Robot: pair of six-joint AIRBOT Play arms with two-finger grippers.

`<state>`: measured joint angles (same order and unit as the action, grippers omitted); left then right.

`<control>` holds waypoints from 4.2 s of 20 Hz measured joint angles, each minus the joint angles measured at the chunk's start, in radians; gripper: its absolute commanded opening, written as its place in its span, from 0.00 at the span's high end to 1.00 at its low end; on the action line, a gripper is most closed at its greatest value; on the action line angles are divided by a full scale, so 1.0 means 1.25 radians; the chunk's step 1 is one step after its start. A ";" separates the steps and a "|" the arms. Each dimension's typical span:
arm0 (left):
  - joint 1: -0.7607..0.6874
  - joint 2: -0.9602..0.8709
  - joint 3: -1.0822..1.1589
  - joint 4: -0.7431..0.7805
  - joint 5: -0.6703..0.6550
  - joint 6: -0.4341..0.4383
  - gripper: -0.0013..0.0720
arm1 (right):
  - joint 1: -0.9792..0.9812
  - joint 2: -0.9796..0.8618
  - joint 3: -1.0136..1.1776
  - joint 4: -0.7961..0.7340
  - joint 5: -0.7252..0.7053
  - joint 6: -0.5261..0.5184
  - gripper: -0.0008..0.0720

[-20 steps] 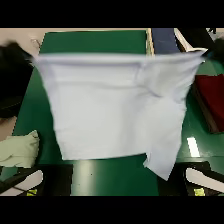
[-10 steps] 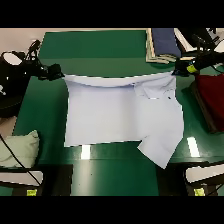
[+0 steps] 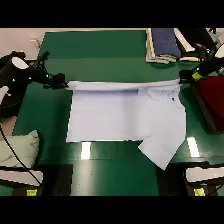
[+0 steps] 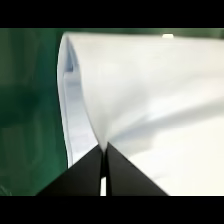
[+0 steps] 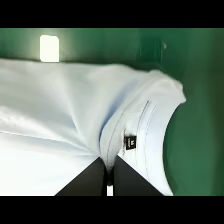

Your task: Fold the shirts.

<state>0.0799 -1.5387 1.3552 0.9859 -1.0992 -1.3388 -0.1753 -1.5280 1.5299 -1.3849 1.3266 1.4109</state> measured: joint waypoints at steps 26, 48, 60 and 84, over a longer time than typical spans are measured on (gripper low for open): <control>0.000 0.417 -0.615 0.098 -0.108 -0.053 0.34 | -0.009 0.432 -0.386 0.077 -0.023 0.004 0.38; -0.128 0.434 -0.600 -0.013 0.019 -0.026 0.95 | -0.255 0.481 -0.806 0.050 0.124 -0.023 0.35; -0.128 0.434 -0.592 -0.009 0.016 -0.013 0.95 | -0.186 0.425 -0.873 0.142 0.051 -0.052 0.97; -0.128 0.413 -0.426 0.099 0.061 -0.068 0.95 | -0.004 0.385 -0.389 0.005 0.051 -0.011 0.97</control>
<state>-0.0799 -1.0222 0.8223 1.1091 -1.0233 -1.4239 -0.1802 -1.0462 1.0431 -1.3792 1.3903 1.3975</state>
